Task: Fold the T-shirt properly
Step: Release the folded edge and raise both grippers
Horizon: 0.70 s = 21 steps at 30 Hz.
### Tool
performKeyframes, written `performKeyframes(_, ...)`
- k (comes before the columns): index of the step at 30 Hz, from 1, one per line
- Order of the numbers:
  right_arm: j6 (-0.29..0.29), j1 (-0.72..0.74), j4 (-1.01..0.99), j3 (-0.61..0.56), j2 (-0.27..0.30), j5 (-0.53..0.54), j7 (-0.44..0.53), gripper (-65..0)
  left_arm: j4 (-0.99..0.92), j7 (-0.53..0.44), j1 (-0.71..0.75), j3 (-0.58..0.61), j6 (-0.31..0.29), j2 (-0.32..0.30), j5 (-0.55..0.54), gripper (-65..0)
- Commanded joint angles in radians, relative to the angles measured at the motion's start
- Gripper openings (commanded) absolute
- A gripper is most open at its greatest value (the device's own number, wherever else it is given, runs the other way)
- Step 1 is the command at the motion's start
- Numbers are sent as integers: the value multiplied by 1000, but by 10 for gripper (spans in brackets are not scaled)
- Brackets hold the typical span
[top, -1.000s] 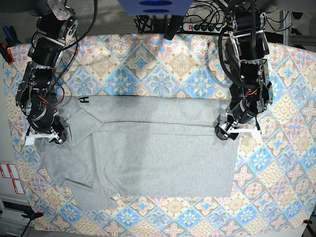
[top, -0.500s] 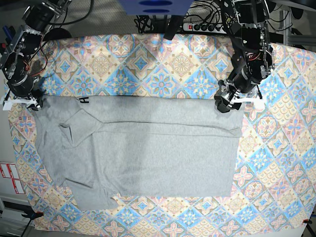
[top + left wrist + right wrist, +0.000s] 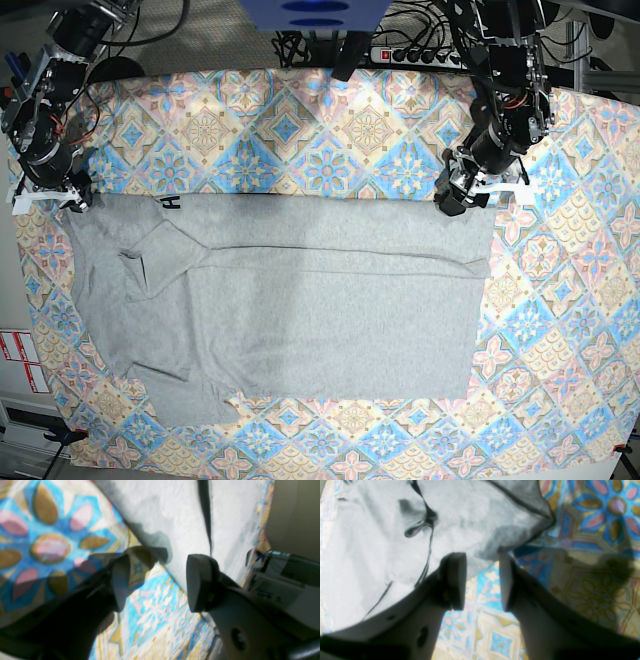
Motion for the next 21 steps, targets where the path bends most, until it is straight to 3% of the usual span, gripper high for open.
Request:
performKeyframes(1, 10, 11, 15, 2, 20, 15, 13, -439, -10, -15, -2, -14, 18, 2, 22, -304)
performKeyframes(13, 10, -10, 15, 2, 7, 15, 12, -439, -229, -15, -172, -34, 18, 22, 29, -310)
performKeyframes(15, 10, -13, 14, 2, 7, 15, 12, -437, -228, -6, -188, -34, 18, 32, 27, -368)
performKeyframes(19, 10, -29, 6, 9, 7, 15, 13, -436, -228, 12, -203, -34, 16, 35, 22, -625)
performKeyframes(21, 10, -30, 6, 10, 7, 15, 16, -436, -228, 26, -203, -37, 16, 46, 22, -650)
